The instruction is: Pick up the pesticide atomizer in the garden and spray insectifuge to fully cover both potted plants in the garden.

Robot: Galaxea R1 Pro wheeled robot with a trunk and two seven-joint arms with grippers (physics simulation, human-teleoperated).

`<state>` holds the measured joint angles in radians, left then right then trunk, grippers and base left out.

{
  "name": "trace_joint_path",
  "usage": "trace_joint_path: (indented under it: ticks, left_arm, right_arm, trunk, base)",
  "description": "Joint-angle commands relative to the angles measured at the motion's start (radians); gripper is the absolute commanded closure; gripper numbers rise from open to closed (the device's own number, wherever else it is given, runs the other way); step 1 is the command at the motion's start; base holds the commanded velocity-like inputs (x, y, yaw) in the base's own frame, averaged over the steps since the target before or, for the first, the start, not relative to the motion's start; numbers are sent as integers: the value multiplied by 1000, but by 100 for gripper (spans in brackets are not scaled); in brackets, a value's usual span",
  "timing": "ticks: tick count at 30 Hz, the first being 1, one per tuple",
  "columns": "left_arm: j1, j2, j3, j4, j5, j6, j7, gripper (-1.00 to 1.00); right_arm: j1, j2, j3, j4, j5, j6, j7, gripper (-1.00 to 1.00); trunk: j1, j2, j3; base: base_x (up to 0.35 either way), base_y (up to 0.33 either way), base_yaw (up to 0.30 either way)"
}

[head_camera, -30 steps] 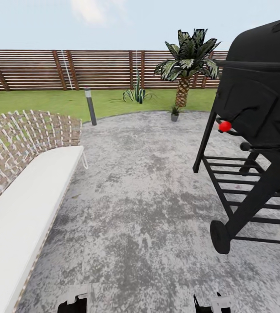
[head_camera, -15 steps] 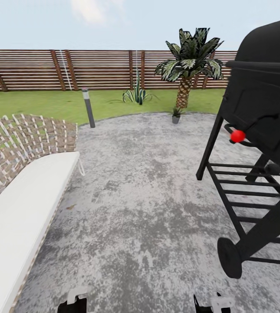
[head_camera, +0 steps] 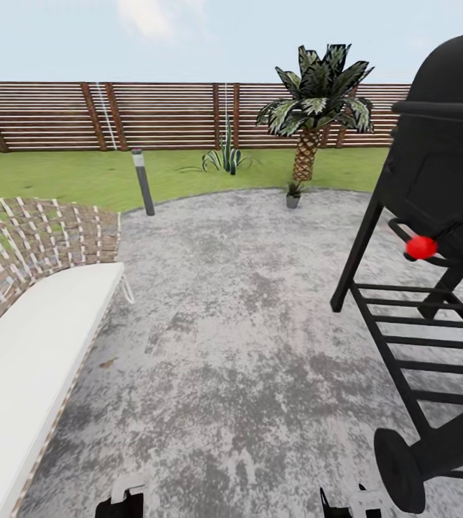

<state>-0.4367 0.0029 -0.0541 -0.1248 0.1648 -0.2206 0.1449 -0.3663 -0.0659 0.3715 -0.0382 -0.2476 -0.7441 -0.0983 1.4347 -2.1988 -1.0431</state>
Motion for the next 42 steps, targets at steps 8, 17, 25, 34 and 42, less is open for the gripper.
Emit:
trace_joint_path:
  ticks: [8,17,25,34,42]
  left_arm:
    - [0,0,-6,1,8,-2,2,100]
    - [0,0,-6,1,8,-2,1,100]
    - [0,0,-6,1,8,-2,2,100]
    - [0,0,-6,1,8,-2,2,100]
    - [0,0,-6,1,8,-2,2,100]
  right_arm:
    - [0,1,9,0,-4,-1,-6,-100]
    - [0,1,9,0,-4,-1,-6,-100]
    - [0,1,9,0,-4,-1,-6,-100]
    - [0,1,9,0,-4,-1,-6,-100]
    - [0,1,9,0,-4,-1,-6,-100]
  trunk:
    - [0,0,-1]
    - [0,0,-1]
    - [0,0,-1]
    - [0,0,-1]
    - [0,0,-1]
  base:
    - [337,0,0]
    - [337,0,0]
    - [337,0,0]
    - [337,0,0]
    - [337,0,0]
